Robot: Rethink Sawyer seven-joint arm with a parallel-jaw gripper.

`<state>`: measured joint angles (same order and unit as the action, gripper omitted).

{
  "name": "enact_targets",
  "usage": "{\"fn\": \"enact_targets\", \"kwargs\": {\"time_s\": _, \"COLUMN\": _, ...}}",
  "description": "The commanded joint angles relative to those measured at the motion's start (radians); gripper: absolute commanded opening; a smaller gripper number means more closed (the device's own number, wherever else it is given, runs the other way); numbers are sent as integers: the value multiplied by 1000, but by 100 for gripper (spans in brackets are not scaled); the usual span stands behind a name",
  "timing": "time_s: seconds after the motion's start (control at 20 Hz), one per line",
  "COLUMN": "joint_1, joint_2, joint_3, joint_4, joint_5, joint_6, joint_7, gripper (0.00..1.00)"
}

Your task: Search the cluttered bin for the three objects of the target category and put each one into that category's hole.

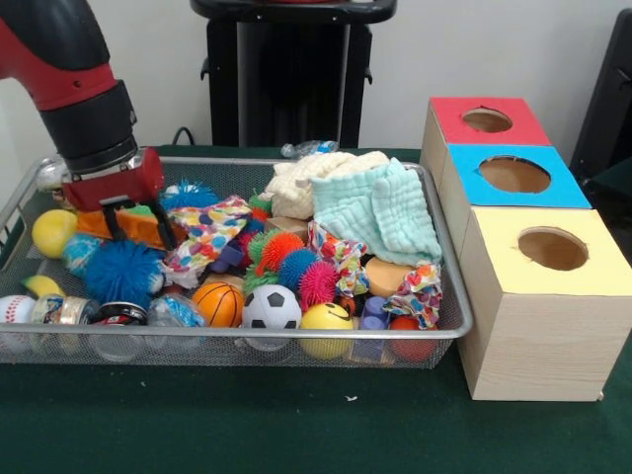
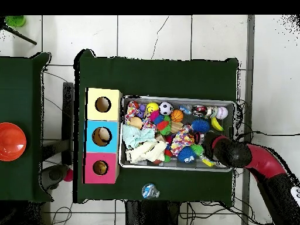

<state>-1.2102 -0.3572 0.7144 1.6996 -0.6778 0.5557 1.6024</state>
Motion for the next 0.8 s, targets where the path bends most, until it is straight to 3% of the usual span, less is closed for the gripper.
{"fn": "enact_targets", "kwargs": {"time_s": 0.05, "joint_1": -29, "joint_2": 114, "joint_3": -36, "joint_4": 98, "joint_5": 31, "joint_6": 166, "joint_7": -162, "gripper": 100}}
{"fn": "enact_targets", "kwargs": {"time_s": 0.4, "joint_1": -73, "joint_2": 131, "joint_3": -4, "joint_4": 168, "joint_5": 92, "joint_6": 100, "joint_7": -66, "gripper": 100}}
{"fn": "enact_targets", "kwargs": {"time_s": 0.8, "joint_1": -91, "joint_2": 102, "joint_3": 25, "joint_4": 264, "joint_5": 155, "joint_6": -1, "joint_7": 30, "gripper": 100}}
